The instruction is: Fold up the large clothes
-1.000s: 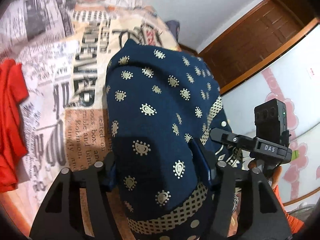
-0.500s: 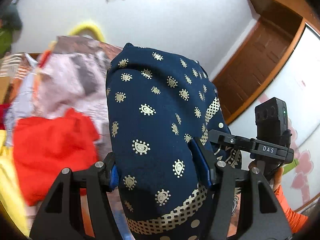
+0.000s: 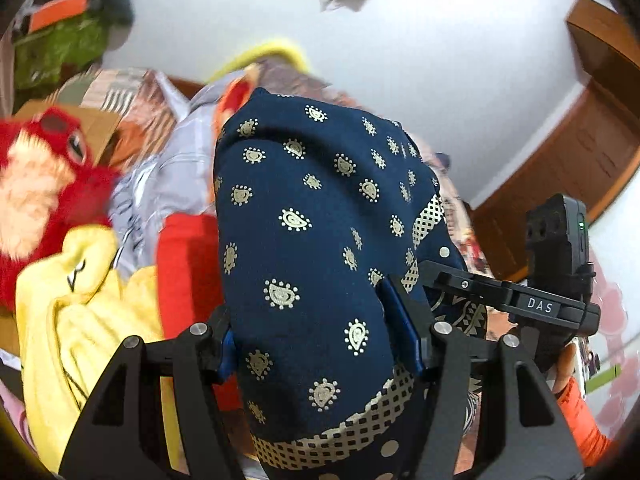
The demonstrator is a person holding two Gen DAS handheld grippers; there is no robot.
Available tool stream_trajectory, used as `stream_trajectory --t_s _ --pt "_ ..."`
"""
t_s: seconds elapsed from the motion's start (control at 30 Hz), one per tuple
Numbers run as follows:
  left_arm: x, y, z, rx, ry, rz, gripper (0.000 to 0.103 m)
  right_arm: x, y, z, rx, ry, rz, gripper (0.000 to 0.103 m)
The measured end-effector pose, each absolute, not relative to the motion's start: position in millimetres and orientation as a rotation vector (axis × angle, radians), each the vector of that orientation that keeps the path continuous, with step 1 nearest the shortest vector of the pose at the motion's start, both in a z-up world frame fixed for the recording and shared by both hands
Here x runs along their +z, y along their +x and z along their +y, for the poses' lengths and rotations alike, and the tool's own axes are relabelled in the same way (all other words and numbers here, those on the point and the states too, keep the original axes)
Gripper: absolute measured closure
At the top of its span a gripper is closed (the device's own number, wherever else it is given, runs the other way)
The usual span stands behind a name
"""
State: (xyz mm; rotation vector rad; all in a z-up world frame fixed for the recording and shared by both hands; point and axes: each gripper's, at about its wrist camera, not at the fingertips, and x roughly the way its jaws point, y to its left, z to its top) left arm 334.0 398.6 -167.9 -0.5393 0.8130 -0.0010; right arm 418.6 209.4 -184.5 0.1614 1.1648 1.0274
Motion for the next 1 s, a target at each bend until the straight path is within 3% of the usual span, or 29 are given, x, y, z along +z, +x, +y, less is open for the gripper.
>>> stream_trajectory --t_s 0.17,0.23,0.3,0.73,1.0 --pt "-248.4 352.1 423.4 0.064 -0.553 0.967 0.039 -243.2 424.5 237.6 0.933 0.060 1.313 0.065" --pt "-259.4 348.5 424.4 0.062 -0.541 0.947 0.030 -261.7 422.3 236.9 0.915 0.039 1.331 0.063" --pt "-257.8 344.1 419.6 0.064 -0.501 0.916 0.028 -262.1 419.5 231.4 0.923 0.029 1.306 0.062" --pt "-223.3 295.7 356.0 0.151 -0.184 0.949 0.027 -203.2 380.6 184.8 0.835 -0.200 1.112 0.058" --pt "-213.1 250.9 309.3 0.231 -0.101 0.988 0.025 -126.5 322.1 138.5 0.844 -0.199 0.907 0.058"
